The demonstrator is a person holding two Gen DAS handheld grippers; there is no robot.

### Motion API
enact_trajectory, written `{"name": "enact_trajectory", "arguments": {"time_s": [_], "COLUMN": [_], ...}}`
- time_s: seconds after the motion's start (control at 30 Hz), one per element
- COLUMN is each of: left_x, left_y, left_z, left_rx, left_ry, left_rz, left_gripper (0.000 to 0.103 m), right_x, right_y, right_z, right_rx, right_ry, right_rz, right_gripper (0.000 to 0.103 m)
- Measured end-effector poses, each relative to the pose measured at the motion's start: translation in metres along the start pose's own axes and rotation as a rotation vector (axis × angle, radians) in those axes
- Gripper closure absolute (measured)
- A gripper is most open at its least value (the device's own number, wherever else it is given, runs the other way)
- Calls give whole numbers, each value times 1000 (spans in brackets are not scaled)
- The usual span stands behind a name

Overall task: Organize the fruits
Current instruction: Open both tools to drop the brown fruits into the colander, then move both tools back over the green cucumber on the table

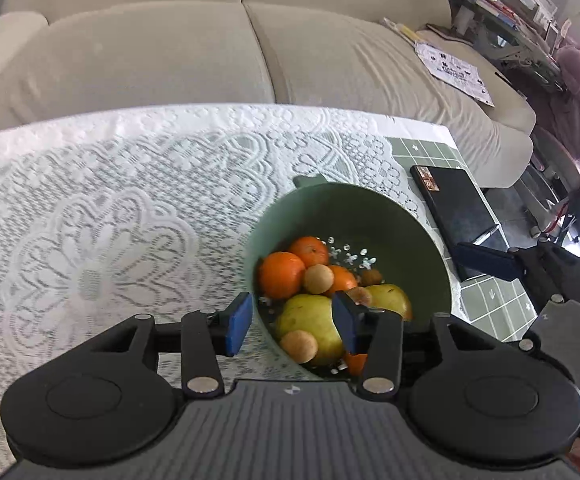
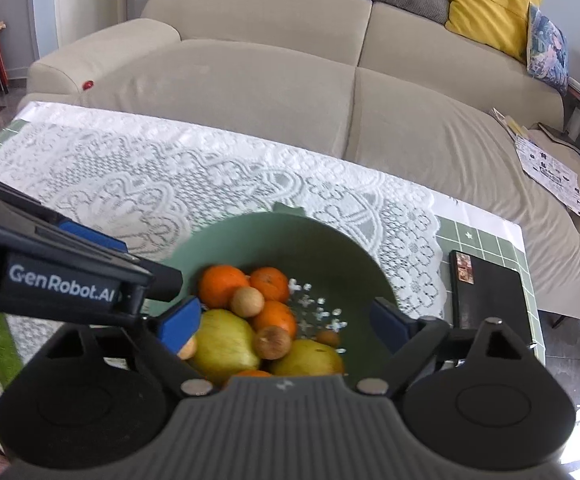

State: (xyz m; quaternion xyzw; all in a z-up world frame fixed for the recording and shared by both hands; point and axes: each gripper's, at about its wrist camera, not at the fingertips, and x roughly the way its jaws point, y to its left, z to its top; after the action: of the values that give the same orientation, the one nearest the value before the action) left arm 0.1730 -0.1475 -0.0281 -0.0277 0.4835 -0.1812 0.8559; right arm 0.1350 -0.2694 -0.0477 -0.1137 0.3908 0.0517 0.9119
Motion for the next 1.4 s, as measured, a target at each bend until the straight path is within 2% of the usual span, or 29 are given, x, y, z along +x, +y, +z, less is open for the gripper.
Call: {"name": "enact_trajectory", "arguments": {"time_s": [0.13, 0.27, 0.4, 0.6, 0.73, 0.9, 1.07, 1.2, 1.33, 1.4], "left_x": [-22, -42, -58, -76, -81, -85, -80, -73, -64, -61], "left_y": [12, 31, 53, 89, 114, 144, 160, 171, 182, 187], "left_z": [-11, -28, -50, -80, -94, -108, -121, -127, -132, -132], "left_rx": [24, 52, 80, 115, 88, 27, 24, 12, 25, 34], "left_ry": [-36, -49, -36, 1, 15, 20, 26, 41, 68, 84], "left_rz": [12, 41, 86, 134, 143, 114, 133, 100, 93, 75], "left_gripper": [43, 41, 39, 36, 36, 36, 36, 36, 36, 36], "right_x": [-10, -17, -17, -14, -10, -7, 6, 17, 24, 27], "right_y": [17, 34, 57, 95, 119, 145, 168, 180, 187, 191], "right_z": [-2, -10, -22, -42, -55, -68, -76, -79, -83, -84], "right_rx": [22, 95, 172, 217, 230, 213, 186, 161, 147, 131], "right_ry": [5, 30, 86, 174, 234, 268, 297, 333, 349, 358], "right_rz": [22, 83, 158, 231, 256, 289, 306, 306, 333, 334], "right_gripper": [10, 8, 8, 7, 7, 8, 16, 26, 28, 32]}}
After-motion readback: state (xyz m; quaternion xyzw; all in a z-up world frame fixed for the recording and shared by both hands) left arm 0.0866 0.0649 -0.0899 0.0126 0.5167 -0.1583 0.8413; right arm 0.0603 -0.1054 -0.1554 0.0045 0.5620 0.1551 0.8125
